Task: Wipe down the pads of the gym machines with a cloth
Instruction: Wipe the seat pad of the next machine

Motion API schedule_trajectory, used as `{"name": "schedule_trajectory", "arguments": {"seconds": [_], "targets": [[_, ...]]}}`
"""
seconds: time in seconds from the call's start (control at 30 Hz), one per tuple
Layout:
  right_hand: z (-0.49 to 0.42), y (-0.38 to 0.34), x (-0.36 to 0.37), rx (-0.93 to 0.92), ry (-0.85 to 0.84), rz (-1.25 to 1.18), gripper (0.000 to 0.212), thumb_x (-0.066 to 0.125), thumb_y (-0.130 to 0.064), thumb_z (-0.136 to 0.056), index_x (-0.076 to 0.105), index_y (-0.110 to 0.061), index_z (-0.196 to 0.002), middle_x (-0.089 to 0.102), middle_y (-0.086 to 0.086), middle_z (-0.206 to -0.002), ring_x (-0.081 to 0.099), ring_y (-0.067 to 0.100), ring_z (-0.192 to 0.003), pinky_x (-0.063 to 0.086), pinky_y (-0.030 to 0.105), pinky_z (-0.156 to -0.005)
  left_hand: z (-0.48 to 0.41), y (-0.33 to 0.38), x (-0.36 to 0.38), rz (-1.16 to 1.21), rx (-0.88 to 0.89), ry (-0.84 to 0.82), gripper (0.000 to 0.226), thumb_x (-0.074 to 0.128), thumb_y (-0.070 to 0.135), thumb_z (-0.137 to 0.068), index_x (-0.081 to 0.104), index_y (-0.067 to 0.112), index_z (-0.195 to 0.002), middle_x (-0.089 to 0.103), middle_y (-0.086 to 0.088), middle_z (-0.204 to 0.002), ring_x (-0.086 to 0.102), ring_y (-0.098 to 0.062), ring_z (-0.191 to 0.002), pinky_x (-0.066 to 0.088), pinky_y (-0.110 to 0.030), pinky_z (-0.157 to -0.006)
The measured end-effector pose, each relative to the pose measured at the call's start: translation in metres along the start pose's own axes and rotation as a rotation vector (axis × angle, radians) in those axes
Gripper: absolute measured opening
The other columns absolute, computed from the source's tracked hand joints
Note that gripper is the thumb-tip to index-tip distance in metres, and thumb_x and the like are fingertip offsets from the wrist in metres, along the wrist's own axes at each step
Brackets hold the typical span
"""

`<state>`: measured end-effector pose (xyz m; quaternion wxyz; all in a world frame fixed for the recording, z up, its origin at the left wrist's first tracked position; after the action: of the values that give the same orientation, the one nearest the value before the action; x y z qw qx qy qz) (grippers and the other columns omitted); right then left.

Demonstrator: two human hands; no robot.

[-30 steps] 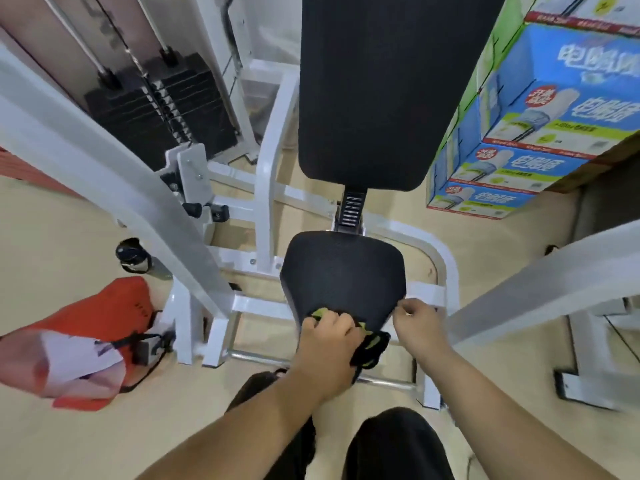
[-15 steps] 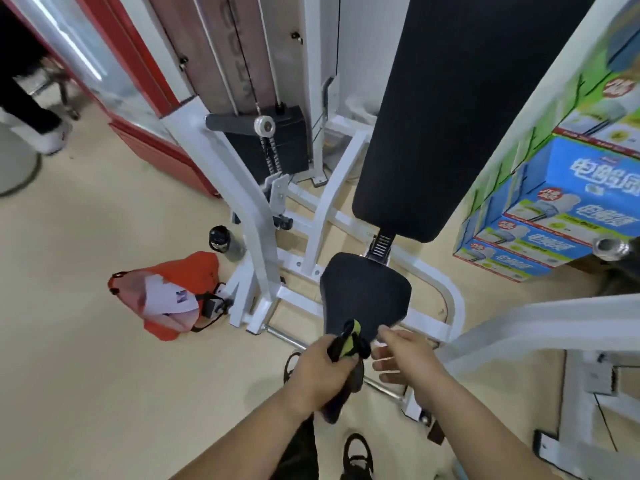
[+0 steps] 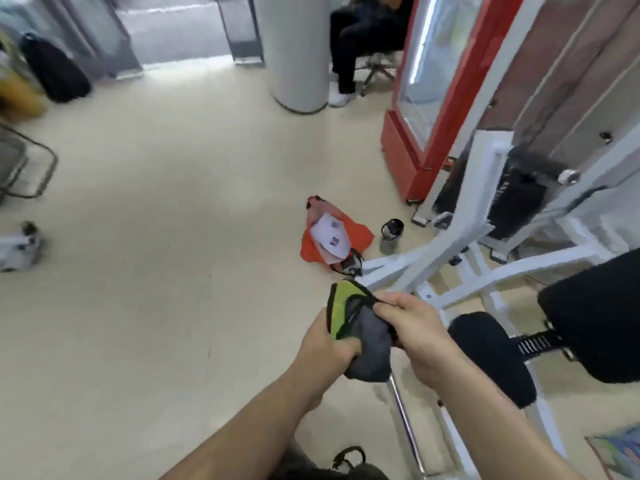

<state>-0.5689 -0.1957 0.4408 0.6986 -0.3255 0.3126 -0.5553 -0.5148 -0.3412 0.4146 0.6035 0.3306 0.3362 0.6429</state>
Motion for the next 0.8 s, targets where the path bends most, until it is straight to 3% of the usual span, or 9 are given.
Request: {"name": "schedule_trajectory", "arguments": {"seconds": [0.1, 0.2, 0.3, 0.4, 0.47, 0.6, 0.73, 0.8], "targets": [[0.002, -0.012, 0.085, -0.055, -0.155, 0.121, 0.013, 0.063, -0.008, -0.096, 0.074, -0.014, -0.091, 0.077, 0.004, -0.081, 0.072, 0.015, -0.075, 0.057, 0.032, -0.066, 0.031, -0.019, -0.071, 0.157, -0.072, 0.182, 0.047, 0.067, 0.011, -0.067, 0.066, 0.019, -0.114, 0.076, -0.002, -0.096, 0.07, -0.021, -0.086, 0.054, -0.028, -0.06], [0.012, -0.007, 0.187, -0.065, -0.326, 0.239, 0.006, 0.066, -0.011, -0.097, 0.072, -0.01, -0.099, 0.076, 0.008, -0.087, 0.07, 0.017, -0.074, 0.053, 0.029, -0.06, 0.076, -0.051, -0.152, 0.332, -0.106, 0.369, 0.037, 0.071, 0.009, -0.079, 0.069, 0.022, -0.114, 0.079, -0.002, -0.1, 0.074, -0.025, -0.095, 0.056, -0.031, -0.063], [0.035, 0.005, 0.286, -0.028, -0.522, 0.332, 0.014, 0.073, -0.011, -0.092, 0.071, -0.011, -0.106, 0.078, 0.011, -0.096, 0.072, 0.021, -0.079, 0.057, 0.039, -0.072, 0.127, -0.084, -0.225, 0.483, -0.105, 0.515, 0.029, 0.071, 0.016, -0.088, 0.07, 0.025, -0.116, 0.08, 0.002, -0.101, 0.076, -0.02, -0.096, 0.059, -0.033, -0.067], [0.064, 0.023, 0.372, -0.018, -0.728, 0.452, 0.031, 0.074, -0.004, -0.085, 0.071, -0.015, -0.113, 0.078, 0.009, -0.107, 0.075, 0.026, -0.095, 0.059, 0.037, -0.077, 0.177, -0.115, -0.287, 0.587, -0.094, 0.661, 0.03, 0.072, 0.023, -0.09, 0.069, 0.027, -0.119, 0.079, 0.002, -0.104, 0.076, -0.021, -0.098, 0.061, -0.036, -0.072], [0.079, 0.041, 0.424, -0.014, -0.77, 0.5, 0.039, 0.076, -0.005, -0.081, 0.068, -0.015, -0.118, 0.076, 0.009, -0.11, 0.075, 0.028, -0.099, 0.059, 0.035, -0.075, 0.212, -0.132, -0.325, 0.67, -0.051, 0.724, 0.025, 0.071, 0.022, -0.093, 0.069, 0.025, -0.118, 0.08, 0.0, -0.103, 0.076, -0.023, -0.096, 0.06, -0.036, -0.071], [0.105, 0.061, 0.502, -0.011, -0.818, 0.651, 0.058, 0.086, -0.043, -0.067, 0.06, -0.008, -0.106, 0.075, 0.004, -0.094, 0.074, 0.022, -0.084, 0.058, 0.039, -0.074, 0.269, -0.159, -0.38, 0.806, -0.009, 0.845, 0.022, 0.067, 0.029, -0.099, 0.068, 0.024, -0.121, 0.079, 0.002, -0.107, 0.076, -0.02, -0.099, 0.061, -0.04, -0.082], [0.126, 0.06, 0.579, -0.07, -0.918, 0.815, 0.043, 0.077, -0.043, -0.087, 0.069, -0.002, -0.098, 0.078, 0.012, -0.094, 0.074, 0.03, -0.091, 0.059, 0.05, -0.088, 0.294, -0.172, -0.431, 0.874, -0.002, 0.96, 0.023, 0.065, 0.034, -0.1, 0.065, 0.028, -0.122, 0.079, 0.006, -0.108, 0.075, -0.017, -0.101, 0.058, -0.034, -0.075], [0.132, 0.057, 0.622, -0.107, -0.955, 0.914, 0.041, 0.07, -0.045, -0.092, 0.069, -0.005, -0.097, 0.074, 0.005, -0.088, 0.069, 0.024, -0.08, 0.06, 0.045, -0.078, 0.299, -0.176, -0.463, 0.903, -0.004, 1.013, 0.024, 0.066, 0.035, -0.099, 0.065, 0.029, -0.122, 0.079, 0.007, -0.107, 0.075, -0.016, -0.1, 0.058, -0.033, -0.073]]}}
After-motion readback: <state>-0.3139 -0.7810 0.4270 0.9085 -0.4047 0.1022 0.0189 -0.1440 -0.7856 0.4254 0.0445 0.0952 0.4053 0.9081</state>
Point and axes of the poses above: each hand's wrist, its own z-axis away from the middle knuckle, its own x-axis out of the palm, y = z × x, the point moved 3 cm from there along -z, towards the middle knuckle
